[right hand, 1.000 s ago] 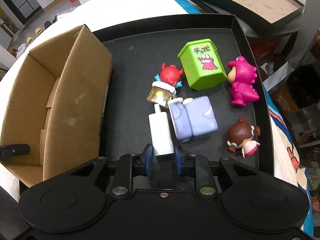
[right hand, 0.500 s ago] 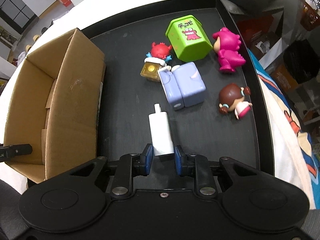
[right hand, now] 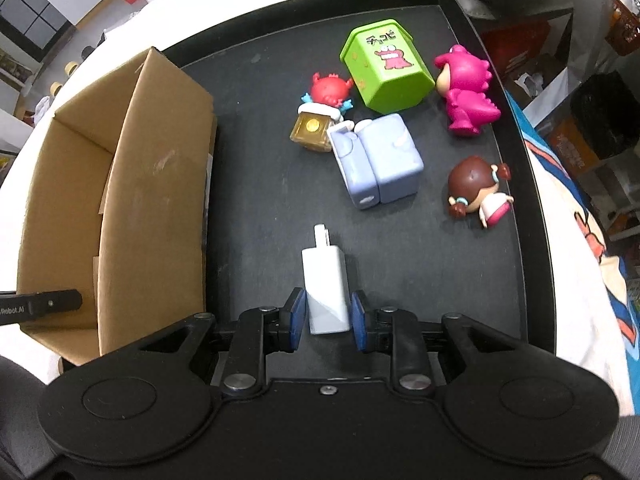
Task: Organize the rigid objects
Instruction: 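Close the right gripper on the white plug charger and lift it, then carry the charger with the right gripper over the cardboard box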
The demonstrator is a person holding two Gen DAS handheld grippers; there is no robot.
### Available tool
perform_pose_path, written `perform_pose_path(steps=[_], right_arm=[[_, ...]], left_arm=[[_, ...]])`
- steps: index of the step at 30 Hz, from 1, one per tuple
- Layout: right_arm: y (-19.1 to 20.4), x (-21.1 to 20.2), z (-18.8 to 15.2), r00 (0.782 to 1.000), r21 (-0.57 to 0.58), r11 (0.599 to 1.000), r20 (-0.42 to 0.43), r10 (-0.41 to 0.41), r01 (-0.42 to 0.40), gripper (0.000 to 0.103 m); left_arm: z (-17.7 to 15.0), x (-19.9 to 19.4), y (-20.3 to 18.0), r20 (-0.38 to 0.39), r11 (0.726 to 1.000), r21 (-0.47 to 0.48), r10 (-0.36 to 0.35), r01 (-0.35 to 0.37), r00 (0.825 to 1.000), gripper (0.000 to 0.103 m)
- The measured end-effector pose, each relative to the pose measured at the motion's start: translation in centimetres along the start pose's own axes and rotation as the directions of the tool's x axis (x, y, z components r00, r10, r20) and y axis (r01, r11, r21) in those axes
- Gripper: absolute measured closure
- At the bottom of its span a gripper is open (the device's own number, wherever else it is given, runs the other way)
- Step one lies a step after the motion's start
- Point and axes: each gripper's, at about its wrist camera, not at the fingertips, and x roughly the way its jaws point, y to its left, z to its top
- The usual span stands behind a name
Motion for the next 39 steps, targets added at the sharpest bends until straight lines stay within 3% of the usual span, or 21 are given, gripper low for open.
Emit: perform_pose_path(steps=[10, 11, 15, 39], right_arm=[[1.5, 1.2, 0.7, 0.999, -0.052, 0.997, -0.013, -0.053, 0.052, 0.077], [1.7, 1.4, 0.7, 0.998, -0.061, 0.996, -0.018, -0.061, 0.059, 0.081], [2.1, 1.1, 0.6, 0.998, -0.071, 0.996, -0.022, -0.061, 0.059, 0.082], [4.5, -5.0, 2.1, 0.988, -0.039, 0.994, 0.122, -0.092, 0.098, 0.082]], left_arm=[[-1.0, -0.7, 0.2, 0.023, 1.000, -0.005, -0.014, 0.014, 1.000, 0.086], [-1.2, -0.9, 0.4, 0.024, 1.000, -0.006, -0.017, 0.017, 1.000, 0.086], [-1.6, -1.6, 1.4, 0.028, 0.999, -0.023, -0.044, 0.044, 0.999, 0.084], [-1.5, -2.9, 3.6, 0.048, 0.990, -0.063, -0.122, 0.125, 0.991, 0.079]])
